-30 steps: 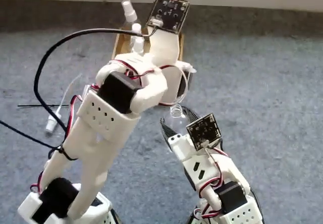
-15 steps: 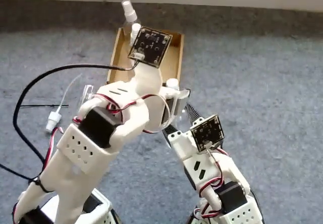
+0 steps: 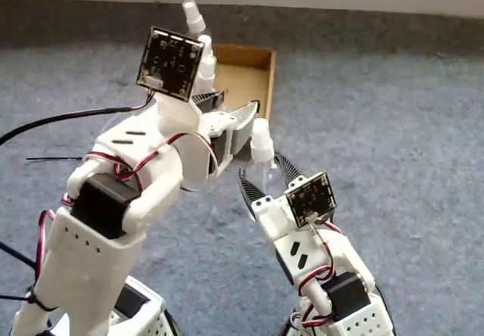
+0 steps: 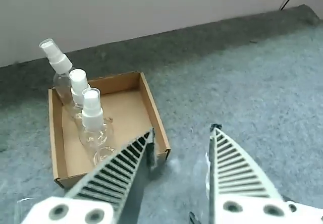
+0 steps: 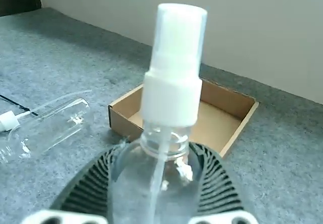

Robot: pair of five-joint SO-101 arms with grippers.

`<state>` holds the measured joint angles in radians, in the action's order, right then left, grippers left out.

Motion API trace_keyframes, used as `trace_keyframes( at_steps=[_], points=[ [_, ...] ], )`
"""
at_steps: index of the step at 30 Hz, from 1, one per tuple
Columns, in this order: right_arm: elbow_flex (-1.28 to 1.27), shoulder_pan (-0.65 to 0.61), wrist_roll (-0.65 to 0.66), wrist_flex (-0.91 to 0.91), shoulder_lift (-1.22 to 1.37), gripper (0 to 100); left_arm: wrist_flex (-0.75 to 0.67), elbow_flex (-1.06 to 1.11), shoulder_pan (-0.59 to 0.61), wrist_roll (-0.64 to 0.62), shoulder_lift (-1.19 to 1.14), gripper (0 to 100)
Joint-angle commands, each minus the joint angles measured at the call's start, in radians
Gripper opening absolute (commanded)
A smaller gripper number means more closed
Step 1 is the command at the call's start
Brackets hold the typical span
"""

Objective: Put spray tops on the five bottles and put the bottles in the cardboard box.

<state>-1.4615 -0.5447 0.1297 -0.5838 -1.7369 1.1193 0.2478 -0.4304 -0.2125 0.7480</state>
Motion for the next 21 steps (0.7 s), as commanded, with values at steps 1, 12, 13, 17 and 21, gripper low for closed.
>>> trace_keyframes(
  at_steps=[1, 12, 13, 17, 21],
  points=[
    [0.015, -0.002, -0.003, 0.022, -0.01, 0.5, -0.021, 0.021, -0.03, 0.034, -0.042, 17],
    [0.015, 0.001, -0.003, 0.022, -0.01, 0.5, -0.021, 0.119, -0.091, 0.069, -0.039, 17],
    [0.015, 0.001, -0.003, 0.022, -0.01, 0.5, -0.021, 0.101, -0.071, 0.069, -0.036, 17],
    [0.042, 0.073, -0.003, 0.068, -0.001, 0.5, -0.015, 0.01, 0.013, 0.069, 0.024, 17],
    [0.088, 0.173, -0.003, 0.137, 0.004, 0.5, 0.074, -0.081, 0.111, 0.071, 0.094, 17]
  ],
)
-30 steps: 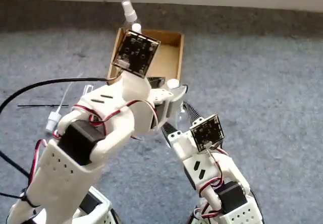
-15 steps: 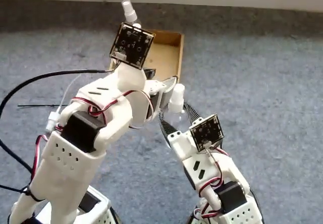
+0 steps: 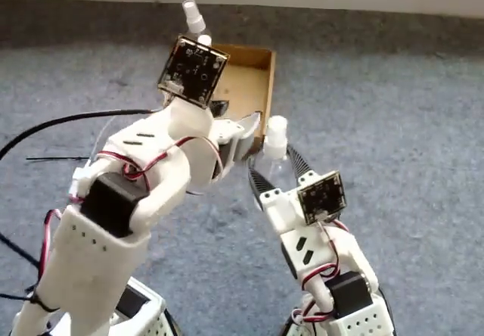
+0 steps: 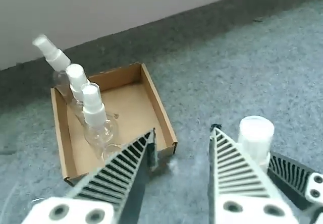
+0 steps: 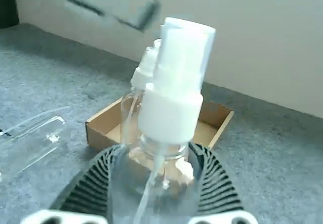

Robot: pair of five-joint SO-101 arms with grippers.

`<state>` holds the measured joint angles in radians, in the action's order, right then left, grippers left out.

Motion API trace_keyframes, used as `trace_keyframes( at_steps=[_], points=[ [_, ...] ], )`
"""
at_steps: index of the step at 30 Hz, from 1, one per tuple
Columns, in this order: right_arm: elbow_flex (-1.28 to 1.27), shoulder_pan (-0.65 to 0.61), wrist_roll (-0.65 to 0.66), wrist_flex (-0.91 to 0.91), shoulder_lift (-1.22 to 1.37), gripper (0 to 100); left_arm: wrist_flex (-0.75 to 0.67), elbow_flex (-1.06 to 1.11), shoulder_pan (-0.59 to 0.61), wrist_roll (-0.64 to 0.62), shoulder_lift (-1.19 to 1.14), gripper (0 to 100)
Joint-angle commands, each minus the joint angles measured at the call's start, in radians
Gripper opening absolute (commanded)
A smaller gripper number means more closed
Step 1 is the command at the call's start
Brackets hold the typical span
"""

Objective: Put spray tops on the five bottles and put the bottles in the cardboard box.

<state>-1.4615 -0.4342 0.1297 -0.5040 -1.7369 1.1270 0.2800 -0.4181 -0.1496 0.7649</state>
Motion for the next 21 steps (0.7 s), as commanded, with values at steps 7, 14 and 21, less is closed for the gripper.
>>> trace_keyframes(
  at_steps=[7, 14, 21],
  points=[
    [0.191, 0.099, -0.003, 0.219, 0.239, 0.5, 0.17, -0.042, 0.363, 0.008, 0.101, 17],
    [0.499, 0.099, -0.002, 0.536, 0.823, 0.5, 0.084, 0.321, 0.708, 0.008, 0.099, 17],
    [0.875, 0.097, -0.009, 0.642, 1.369, 0.5, -0.241, 0.731, 0.885, 0.091, 0.102, 18]
  ],
)
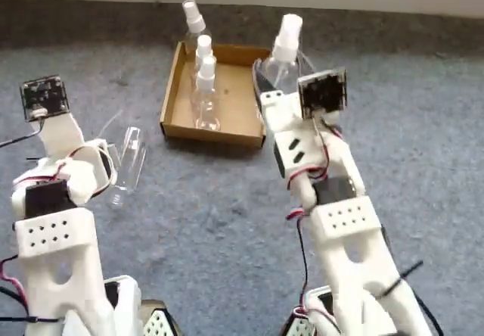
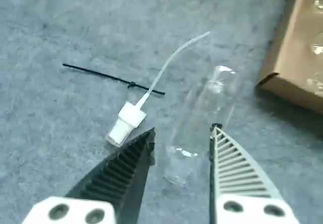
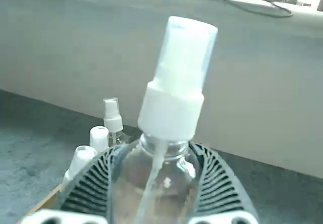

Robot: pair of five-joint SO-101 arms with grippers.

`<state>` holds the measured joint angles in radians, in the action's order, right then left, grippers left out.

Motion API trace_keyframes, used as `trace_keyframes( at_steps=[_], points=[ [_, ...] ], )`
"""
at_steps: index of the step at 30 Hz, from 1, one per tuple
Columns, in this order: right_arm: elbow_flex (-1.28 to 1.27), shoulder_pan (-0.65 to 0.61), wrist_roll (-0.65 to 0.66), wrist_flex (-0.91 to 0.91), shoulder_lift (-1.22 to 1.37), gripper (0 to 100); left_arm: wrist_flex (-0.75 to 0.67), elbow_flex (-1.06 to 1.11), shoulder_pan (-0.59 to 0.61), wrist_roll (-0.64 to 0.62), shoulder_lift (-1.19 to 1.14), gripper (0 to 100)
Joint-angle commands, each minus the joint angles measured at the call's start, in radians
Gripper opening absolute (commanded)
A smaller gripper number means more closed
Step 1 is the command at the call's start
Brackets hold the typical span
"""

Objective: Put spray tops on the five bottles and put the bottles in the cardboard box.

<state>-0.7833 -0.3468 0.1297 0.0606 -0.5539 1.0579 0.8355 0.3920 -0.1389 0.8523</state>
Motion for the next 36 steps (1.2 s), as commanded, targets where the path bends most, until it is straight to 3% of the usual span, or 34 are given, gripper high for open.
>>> trace_keyframes(
  at_steps=[1, 5, 8, 16, 26, 32, 36],
  points=[
    [0.242, 0.01, -0.009, 0.139, 0.248, 0.5, -0.212, 0.22, 0.082, 0.106, 0.015, 18],
    [0.38, 0.01, -0.009, 0.369, 0.486, 0.5, -0.316, 0.341, 0.088, 0.123, 0.016, 18],
    [0.458, 0.01, -0.009, 0.414, 0.645, 0.5, -0.33, 0.363, 0.085, 0.124, 0.015, 18],
    [0.725, 0.01, -0.012, 0.414, 0.951, 0.4, -0.33, 0.366, 0.082, 0.124, 0.015, 18],
    [0.903, 0.012, -0.012, 0.414, 1.145, 0.4, -0.33, 0.367, 0.082, 0.124, 0.012, 18],
    [0.967, 0.039, -0.127, 0.415, 1.208, 0.4, -0.33, 0.367, 0.082, 0.124, 0.012, 18],
    [0.986, 0.058, -0.133, 0.415, 1.241, 0.4, -0.33, 0.367, 0.082, 0.124, 0.012, 18]
  ],
)
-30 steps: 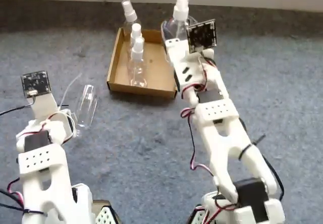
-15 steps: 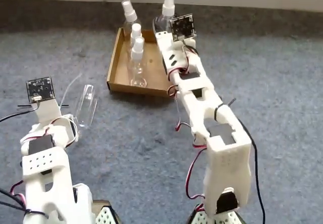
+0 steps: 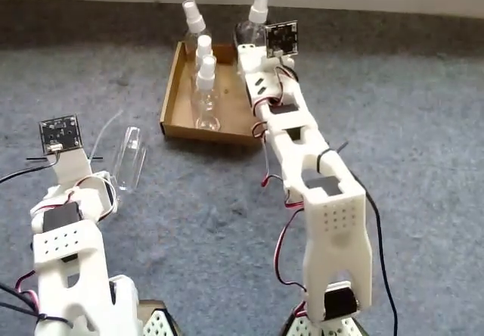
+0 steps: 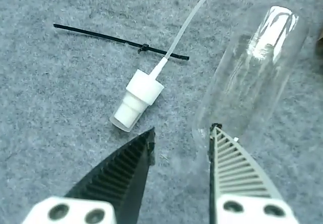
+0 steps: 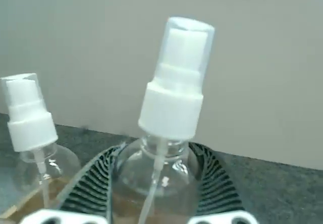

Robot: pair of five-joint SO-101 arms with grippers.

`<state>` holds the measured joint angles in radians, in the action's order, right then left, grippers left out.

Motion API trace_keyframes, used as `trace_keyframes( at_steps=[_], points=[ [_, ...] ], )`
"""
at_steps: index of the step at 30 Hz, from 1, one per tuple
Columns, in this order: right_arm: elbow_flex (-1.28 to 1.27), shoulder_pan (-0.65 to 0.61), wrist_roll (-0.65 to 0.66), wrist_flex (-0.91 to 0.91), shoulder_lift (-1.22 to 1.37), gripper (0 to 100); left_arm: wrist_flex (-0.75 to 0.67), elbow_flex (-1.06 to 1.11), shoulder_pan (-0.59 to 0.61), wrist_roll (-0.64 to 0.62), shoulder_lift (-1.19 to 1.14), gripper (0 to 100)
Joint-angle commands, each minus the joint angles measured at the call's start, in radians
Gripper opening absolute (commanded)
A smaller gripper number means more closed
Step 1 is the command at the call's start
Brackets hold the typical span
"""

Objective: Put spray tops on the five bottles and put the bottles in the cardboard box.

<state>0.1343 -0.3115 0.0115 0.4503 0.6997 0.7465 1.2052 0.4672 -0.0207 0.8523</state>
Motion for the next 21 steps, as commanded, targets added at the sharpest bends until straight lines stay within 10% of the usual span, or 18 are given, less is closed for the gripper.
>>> trace_keyframes(
  at_steps=[1, 21],
  points=[
    [0.068, 0.024, -0.014, 0.025, -0.005, 0.4, -0.018, -0.002, 0.005, 0.006, 0.012, 18],
    [0.068, 0.019, -0.011, 0.094, 0.07, 0.6, -0.018, -0.002, 0.005, 0.006, 0.012, 18]
  ],
)
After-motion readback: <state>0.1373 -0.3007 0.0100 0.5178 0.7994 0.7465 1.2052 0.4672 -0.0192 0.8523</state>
